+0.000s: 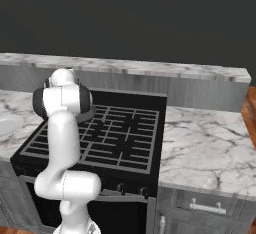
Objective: Place the fish on the plate and place the sweet potato on the same plate.
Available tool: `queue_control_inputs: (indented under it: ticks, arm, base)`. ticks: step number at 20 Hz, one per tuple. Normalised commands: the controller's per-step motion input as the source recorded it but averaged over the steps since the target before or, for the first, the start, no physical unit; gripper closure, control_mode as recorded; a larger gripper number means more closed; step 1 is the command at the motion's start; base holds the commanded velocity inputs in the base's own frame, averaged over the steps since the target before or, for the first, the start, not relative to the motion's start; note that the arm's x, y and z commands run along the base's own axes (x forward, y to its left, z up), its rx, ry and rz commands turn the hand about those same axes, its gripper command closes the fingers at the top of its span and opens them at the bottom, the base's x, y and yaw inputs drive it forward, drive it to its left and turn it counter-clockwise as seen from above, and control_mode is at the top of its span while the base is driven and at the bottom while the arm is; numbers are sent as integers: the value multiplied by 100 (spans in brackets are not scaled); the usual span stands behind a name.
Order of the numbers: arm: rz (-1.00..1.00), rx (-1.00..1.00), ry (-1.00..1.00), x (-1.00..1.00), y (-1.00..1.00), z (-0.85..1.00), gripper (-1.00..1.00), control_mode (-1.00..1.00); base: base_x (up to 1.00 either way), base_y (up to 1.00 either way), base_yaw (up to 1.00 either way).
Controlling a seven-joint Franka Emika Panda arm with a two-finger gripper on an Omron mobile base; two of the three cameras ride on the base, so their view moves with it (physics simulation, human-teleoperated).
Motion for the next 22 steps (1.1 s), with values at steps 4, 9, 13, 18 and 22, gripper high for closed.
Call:
queue_control_inputs:
  ticks: [4, 9, 13, 18, 22]
  arm:
    - [-2, -4, 0, -1, 0, -16, -100, -100]
    - [-1, -1, 0, 0, 0, -15, -100, -100]
    - [0, 0, 0, 0, 0, -7, -100, -100]
    - [0, 0, -2, -1, -2, -1, 100, -100]
    - [0, 0, -6, -10, -9, 0, 100, -100]
  base:
    - [0, 0, 0]
    - [0, 0, 0]
    - [0, 0, 0]
    - [0, 0, 0]
    - [0, 0, 0]
